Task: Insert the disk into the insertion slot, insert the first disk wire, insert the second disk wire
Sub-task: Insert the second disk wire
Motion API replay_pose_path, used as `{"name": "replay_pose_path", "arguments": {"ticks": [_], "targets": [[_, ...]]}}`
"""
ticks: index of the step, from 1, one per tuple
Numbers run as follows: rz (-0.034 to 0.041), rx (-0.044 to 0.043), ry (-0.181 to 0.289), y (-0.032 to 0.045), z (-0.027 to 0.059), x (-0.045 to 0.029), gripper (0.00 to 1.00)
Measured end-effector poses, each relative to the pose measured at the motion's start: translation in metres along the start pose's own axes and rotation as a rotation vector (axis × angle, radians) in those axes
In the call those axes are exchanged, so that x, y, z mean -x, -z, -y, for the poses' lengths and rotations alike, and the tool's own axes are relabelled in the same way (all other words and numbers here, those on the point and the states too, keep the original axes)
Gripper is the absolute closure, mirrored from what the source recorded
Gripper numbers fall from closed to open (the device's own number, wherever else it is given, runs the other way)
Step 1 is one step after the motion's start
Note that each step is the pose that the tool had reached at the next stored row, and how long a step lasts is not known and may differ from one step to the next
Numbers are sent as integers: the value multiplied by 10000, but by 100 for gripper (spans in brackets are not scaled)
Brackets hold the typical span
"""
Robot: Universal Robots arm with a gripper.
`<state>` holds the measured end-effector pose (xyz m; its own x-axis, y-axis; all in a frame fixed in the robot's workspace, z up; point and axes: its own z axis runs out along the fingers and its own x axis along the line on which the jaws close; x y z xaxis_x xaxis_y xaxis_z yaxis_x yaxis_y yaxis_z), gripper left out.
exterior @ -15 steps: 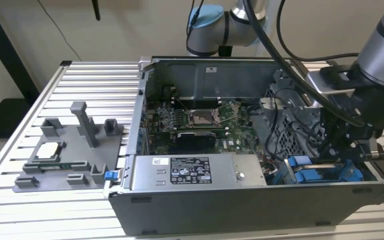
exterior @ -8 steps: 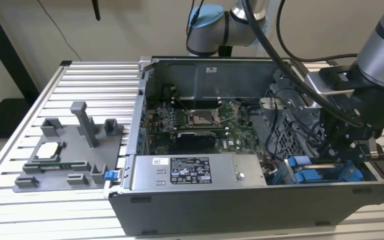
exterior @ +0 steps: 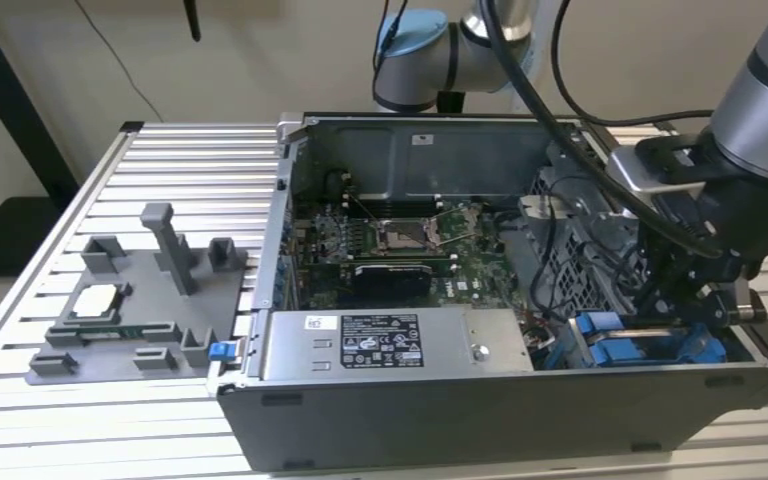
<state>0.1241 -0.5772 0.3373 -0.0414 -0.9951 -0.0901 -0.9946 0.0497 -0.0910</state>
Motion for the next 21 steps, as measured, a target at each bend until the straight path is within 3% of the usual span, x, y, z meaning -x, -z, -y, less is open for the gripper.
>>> {"name": "replay_pose_path", "arguments": {"ticks": [4,5,7,11,15,21], "targets": [[-4,-25,1,-46,-6,-5,100],[10,-28,1,-52,-6,-5,0],[34,-29,1,-36,-3,-2,0],[12,-25,1,150,13,13,0],[10,-23,1,268,23,24,0],[9,-13,0,377,33,34,0]]}}
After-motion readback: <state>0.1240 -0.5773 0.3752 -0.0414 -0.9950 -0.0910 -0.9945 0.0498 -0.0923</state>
